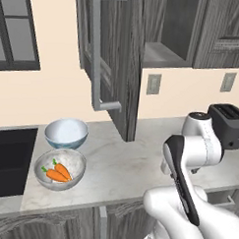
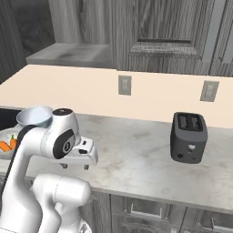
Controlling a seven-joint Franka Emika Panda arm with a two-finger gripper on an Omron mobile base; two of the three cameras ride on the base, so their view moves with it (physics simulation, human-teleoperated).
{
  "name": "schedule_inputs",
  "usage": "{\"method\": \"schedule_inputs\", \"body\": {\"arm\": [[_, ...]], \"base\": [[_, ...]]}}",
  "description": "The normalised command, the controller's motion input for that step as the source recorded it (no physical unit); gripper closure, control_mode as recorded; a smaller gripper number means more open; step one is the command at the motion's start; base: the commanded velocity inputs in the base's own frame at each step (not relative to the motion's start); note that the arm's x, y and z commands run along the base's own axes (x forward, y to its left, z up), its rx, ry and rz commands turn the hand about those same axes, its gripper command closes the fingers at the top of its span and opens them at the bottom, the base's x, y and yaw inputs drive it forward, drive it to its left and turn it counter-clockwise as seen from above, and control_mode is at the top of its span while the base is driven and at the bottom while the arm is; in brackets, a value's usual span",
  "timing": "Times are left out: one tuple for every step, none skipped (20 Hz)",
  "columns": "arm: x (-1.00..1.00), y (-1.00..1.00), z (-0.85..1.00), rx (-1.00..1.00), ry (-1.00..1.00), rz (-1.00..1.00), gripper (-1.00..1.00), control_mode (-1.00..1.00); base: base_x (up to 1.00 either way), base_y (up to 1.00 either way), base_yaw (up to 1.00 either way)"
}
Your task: Pick the carrots from the cabinet and place them in one bowl. Pick the potato from the sink and place it in the other bowl.
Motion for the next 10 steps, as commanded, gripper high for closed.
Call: {"method": "schedule_inputs", "body": {"arm": [[0.00,0.00,0.00,0.00,0.00,0.00,-1.00,1.00],[0.00,0.00,0.00,0.00,0.00,0.00,-1.00,1.00],[0.00,0.00,0.00,0.00,0.00,0.00,-1.00,1.00],[0.00,0.00,0.00,0.00,0.00,0.00,-1.00,1.00],[0.00,0.00,0.00,0.00,0.00,0.00,-1.00,1.00],[0.00,0.00,0.00,0.00,0.00,0.00,-1.00,1.00],[0.00,0.00,0.00,0.00,0.00,0.00,-1.00,1.00],[0.00,0.00,0.00,0.00,0.00,0.00,-1.00,1.00],[0.00,0.00,0.00,0.00,0.00,0.00,-1.00,1.00],[0.00,0.00,0.00,0.00,0.00,0.00,-1.00,1.00]], "base": [[-0.13,-0.06,0.00],[-0.13,-0.05,0.00],[-0.14,-0.04,0.00],[-0.13,-0.04,0.00],[-0.14,-0.06,0.00],[-0.21,-0.06,0.00],[-0.40,-0.01,0.00],[-0.57,0.00,0.00],[-0.75,0.00,0.00],[-0.86,0.00,0.01]]}}
